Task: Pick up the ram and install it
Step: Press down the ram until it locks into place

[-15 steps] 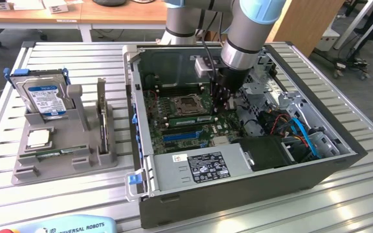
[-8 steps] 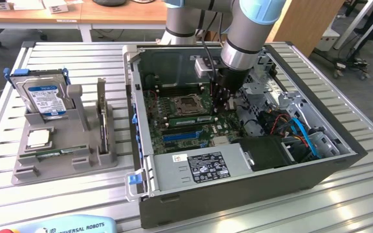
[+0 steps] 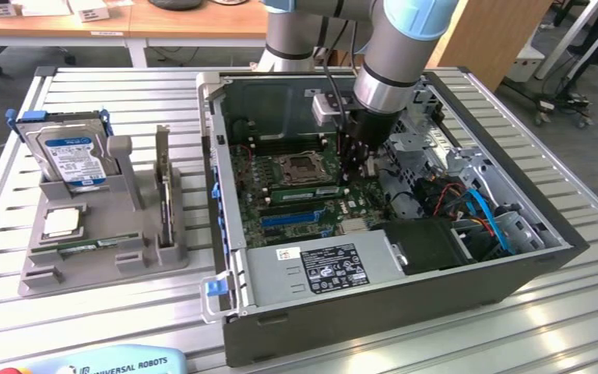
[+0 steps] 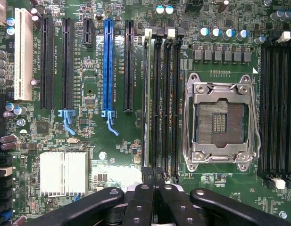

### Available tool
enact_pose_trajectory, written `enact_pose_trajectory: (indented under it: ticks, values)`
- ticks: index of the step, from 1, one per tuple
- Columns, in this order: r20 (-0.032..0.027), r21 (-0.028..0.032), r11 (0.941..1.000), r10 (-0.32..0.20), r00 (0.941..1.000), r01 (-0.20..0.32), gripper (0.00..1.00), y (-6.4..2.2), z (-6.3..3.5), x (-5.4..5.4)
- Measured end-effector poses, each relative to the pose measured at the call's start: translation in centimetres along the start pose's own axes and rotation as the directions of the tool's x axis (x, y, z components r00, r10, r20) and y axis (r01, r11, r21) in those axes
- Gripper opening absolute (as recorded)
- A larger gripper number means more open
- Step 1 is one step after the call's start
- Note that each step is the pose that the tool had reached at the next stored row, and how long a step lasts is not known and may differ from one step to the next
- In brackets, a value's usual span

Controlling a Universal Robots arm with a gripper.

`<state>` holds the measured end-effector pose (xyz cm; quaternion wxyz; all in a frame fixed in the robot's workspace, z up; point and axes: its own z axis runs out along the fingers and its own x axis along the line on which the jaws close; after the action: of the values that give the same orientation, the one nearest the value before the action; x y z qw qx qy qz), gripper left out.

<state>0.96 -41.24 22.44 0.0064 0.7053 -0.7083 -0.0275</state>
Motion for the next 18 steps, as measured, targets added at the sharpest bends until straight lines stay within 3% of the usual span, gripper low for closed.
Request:
enact_pose_trajectory:
  ticks: [18]
  values:
    - [0.0001,0.0000,1.0000,0.000,1.0000,0.000,0.10,-0.01,0.09,0.00]
